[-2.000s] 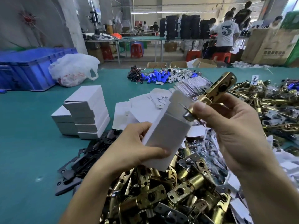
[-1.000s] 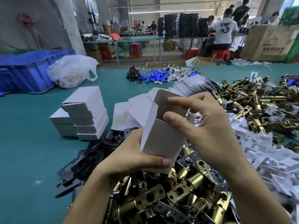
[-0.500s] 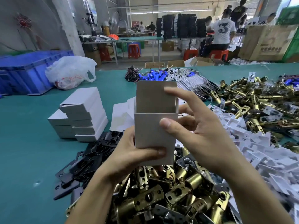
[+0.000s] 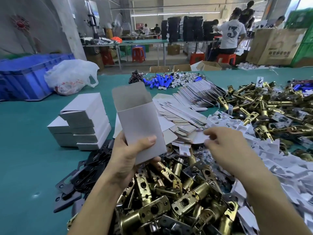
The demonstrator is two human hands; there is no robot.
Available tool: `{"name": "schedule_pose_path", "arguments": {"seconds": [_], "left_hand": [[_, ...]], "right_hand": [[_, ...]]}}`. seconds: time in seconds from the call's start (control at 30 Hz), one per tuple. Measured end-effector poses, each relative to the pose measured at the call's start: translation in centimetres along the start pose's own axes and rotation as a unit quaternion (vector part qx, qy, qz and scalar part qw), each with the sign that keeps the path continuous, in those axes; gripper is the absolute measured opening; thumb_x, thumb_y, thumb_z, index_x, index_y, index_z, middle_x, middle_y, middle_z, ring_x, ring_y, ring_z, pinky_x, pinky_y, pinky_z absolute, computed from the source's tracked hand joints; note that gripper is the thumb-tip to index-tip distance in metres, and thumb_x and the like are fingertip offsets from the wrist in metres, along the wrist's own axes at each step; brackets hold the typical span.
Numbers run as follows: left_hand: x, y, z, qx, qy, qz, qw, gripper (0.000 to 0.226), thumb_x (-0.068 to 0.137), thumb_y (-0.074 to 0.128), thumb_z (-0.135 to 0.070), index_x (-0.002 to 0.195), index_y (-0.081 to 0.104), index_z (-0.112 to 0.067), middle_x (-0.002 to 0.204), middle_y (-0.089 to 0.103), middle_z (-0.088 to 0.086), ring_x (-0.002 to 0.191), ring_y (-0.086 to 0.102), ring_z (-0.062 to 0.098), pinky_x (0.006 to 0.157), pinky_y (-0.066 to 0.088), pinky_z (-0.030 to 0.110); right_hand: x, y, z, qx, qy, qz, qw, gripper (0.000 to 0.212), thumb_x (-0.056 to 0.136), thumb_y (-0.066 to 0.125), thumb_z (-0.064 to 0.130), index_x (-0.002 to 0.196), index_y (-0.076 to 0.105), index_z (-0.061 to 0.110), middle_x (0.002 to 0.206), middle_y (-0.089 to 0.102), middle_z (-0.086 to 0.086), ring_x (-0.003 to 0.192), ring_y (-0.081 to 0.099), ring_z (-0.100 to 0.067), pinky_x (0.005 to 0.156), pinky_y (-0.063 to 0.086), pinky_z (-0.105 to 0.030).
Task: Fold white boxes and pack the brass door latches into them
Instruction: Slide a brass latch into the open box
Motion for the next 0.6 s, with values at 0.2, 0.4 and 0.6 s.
{"name": "schedule_pose_path", "arguments": {"seconds": [0.2, 0.4, 0.6], "left_hand": [[-0.4, 1.0, -0.1, 0.042, 0.025, 0.080, 0.996, 0.056, 0.063, 0.086, -0.017, 0.116, 0.068, -0.011, 0.119, 0.068, 0.024, 0.100, 0.070, 0.048, 0.056, 0.061, 0.040], [-0.7, 1.5, -0.1, 0.072, 0.021, 0.108, 0.991, 0.050, 0.062, 0.084, -0.017, 0.110, 0.071, -0.013, 0.115, 0.068, 0.026, 0.090, 0.072, 0.036, 0.058, 0.060, 0.040], [-0.8, 1.6, -0.2, 0.078, 0.021, 0.109, 0.991, 0.051, 0.061, 0.083, -0.017, 0.110, 0.070, -0.016, 0.113, 0.068, 0.026, 0.091, 0.072, 0.036, 0.061, 0.061, 0.043]], "right_hand": [[1.0, 1.1, -3.7, -0.155, 0.110, 0.034, 0.981, 0.036, 0.095, 0.054, 0.034, 0.126, 0.056, 0.018, 0.126, 0.056, -0.015, 0.115, 0.053, -0.037, 0.092, 0.049, -0.043], [1.2, 1.8, -4.3, -0.179, 0.126, 0.023, 0.975, 0.025, 0.094, 0.056, 0.028, 0.119, 0.055, 0.024, 0.120, 0.061, -0.010, 0.114, 0.052, -0.033, 0.086, 0.047, -0.039], [0.8, 1.0, -3.5, -0.104, 0.113, -0.034, 0.988, 0.017, 0.086, 0.062, 0.017, 0.096, 0.051, 0.026, 0.101, 0.058, -0.006, 0.090, 0.056, -0.029, 0.075, 0.051, -0.039]]}}
Point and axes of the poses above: each hand's wrist, its own x-axis towards the middle knuckle, its own y-axis out of the palm, z = x × y, the point moved 4 cm from there along x, towards the middle knuckle
